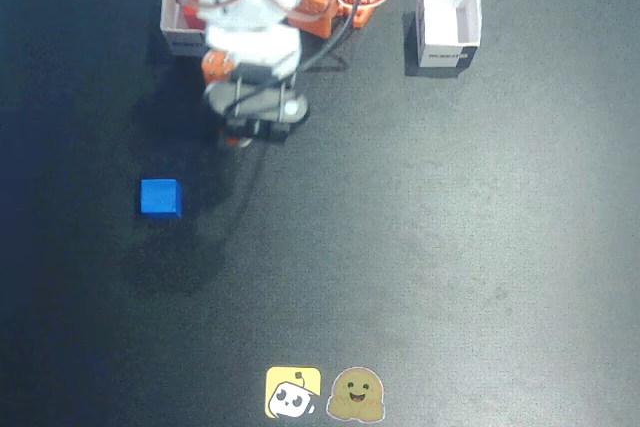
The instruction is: Put the red cube in the right box and the blue cube in the left box.
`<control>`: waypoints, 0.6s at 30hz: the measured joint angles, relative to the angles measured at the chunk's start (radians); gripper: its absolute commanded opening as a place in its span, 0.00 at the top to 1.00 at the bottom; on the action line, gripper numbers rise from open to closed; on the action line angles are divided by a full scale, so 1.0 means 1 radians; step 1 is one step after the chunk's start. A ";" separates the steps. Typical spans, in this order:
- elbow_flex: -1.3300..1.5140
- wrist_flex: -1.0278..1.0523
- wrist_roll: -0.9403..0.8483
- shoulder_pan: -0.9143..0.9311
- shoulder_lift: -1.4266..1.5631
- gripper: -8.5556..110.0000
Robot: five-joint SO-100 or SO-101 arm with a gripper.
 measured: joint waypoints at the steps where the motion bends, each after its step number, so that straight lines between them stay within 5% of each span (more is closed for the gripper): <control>1: -0.014 -0.009 -0.002 0.011 -0.025 0.92; 18: -0.215 -0.181 -0.078 0.132 -0.460 0.81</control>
